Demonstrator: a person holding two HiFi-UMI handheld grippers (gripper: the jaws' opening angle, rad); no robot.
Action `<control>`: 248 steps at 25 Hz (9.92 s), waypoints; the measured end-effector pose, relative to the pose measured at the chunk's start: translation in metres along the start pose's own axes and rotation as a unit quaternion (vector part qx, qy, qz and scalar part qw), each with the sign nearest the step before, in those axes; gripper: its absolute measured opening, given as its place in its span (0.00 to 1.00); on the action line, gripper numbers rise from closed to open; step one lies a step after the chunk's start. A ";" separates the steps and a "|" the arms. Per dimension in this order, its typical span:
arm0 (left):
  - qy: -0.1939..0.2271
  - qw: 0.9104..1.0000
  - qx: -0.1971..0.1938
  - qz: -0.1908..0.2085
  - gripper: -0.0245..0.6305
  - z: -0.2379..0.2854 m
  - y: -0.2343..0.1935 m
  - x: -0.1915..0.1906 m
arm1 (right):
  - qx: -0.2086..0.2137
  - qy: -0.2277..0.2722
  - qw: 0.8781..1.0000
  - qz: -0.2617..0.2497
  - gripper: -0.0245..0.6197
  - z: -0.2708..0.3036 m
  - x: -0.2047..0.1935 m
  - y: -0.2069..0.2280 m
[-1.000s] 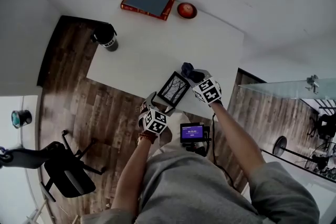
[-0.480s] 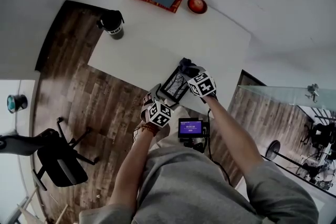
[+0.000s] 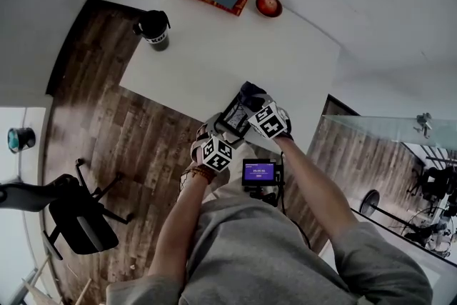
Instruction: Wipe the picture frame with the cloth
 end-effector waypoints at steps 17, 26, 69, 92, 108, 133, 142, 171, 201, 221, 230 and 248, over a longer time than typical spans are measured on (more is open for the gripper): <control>-0.002 1.000 -0.003 -0.003 0.81 0.000 0.001 0.001 | 0.074 -0.022 0.997 0.019 0.20 0.006 0.002 -0.064; -0.001 1.000 -0.002 -0.002 0.81 0.000 0.000 0.002 | 0.125 -0.026 0.992 0.014 0.20 0.009 0.004 -0.097; 0.013 1.000 0.007 -0.001 0.82 0.001 0.000 0.001 | 0.073 -0.048 0.990 -0.112 0.20 -0.022 -0.037 0.006; 0.011 1.000 0.014 0.003 0.82 0.003 0.000 0.000 | 0.191 -0.057 0.979 0.050 0.20 -0.010 -0.036 -0.088; 0.005 1.000 0.016 0.009 0.83 0.003 0.001 0.000 | 0.293 -0.012 0.944 0.151 0.20 -0.025 -0.027 -0.106; 0.005 1.000 0.019 0.013 0.83 0.003 0.001 -0.001 | 0.018 0.021 0.979 0.204 0.21 -0.001 -0.012 0.043; 0.004 1.000 0.019 0.013 0.83 0.003 0.002 0.000 | -0.015 0.032 0.987 0.159 0.21 -0.008 -0.010 0.028; 0.004 1.000 0.018 0.015 0.83 0.004 0.001 -0.001 | 0.162 0.006 0.971 0.177 0.20 -0.001 -0.017 -0.064; -0.002 0.997 -0.076 0.035 0.88 -0.036 -0.002 0.026 | 0.223 0.211 0.921 0.238 0.20 -0.106 0.027 -0.069; 0.397 0.916 0.056 0.011 0.53 -0.249 -0.021 0.303 | -0.166 0.485 0.847 0.141 0.21 -0.341 0.094 -0.047; 0.411 0.907 0.089 -0.003 0.25 -0.261 -0.007 0.282 | -0.233 0.485 0.835 0.114 0.21 -0.352 0.093 -0.075; 0.418 0.900 0.112 0.050 0.04 -0.273 -0.007 0.277 | -0.249 0.466 0.844 0.092 0.21 -0.341 0.102 -0.089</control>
Point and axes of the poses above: the fingertips, and each gripper's own axes: z forward along the fingers, y to its right, x out of its top, the point moved 2 cm from there along -z, backward along the fingers, and after that the axes turned 2 degrees about x, right-handed, at the moved point
